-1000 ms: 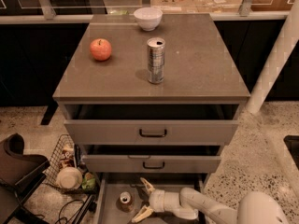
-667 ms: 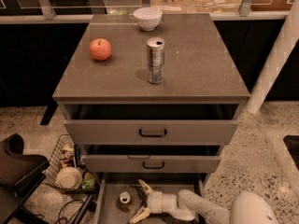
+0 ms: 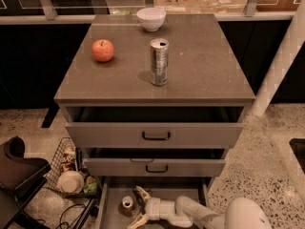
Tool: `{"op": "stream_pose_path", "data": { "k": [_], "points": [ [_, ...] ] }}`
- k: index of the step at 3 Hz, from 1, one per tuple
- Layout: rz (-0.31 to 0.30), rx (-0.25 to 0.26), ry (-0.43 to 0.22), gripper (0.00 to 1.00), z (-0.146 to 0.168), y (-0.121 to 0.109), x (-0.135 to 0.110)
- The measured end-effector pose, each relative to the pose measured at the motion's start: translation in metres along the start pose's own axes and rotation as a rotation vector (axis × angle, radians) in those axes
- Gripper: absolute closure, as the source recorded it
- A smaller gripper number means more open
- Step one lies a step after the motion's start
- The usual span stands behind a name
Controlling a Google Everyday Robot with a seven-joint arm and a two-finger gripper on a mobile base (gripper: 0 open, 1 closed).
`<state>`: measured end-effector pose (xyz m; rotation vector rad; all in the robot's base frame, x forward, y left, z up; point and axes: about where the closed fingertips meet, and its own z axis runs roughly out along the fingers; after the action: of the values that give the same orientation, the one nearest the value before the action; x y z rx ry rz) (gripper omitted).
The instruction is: Pick orange can from bottom drawer and place on counter
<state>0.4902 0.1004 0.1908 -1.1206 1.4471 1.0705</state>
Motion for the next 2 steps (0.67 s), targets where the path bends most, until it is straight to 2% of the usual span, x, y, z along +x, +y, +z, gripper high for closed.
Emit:
{"op": "stream_pose_path", "data": {
  "k": [1, 2],
  "points": [
    [0.0, -0.01, -0.012, 0.0, 0.0115, 0.0038, 0.0008],
    [-0.003, -0.017, -0.023, 0.18, 0.0195, 0.0083, 0.0036]
  ]
}}
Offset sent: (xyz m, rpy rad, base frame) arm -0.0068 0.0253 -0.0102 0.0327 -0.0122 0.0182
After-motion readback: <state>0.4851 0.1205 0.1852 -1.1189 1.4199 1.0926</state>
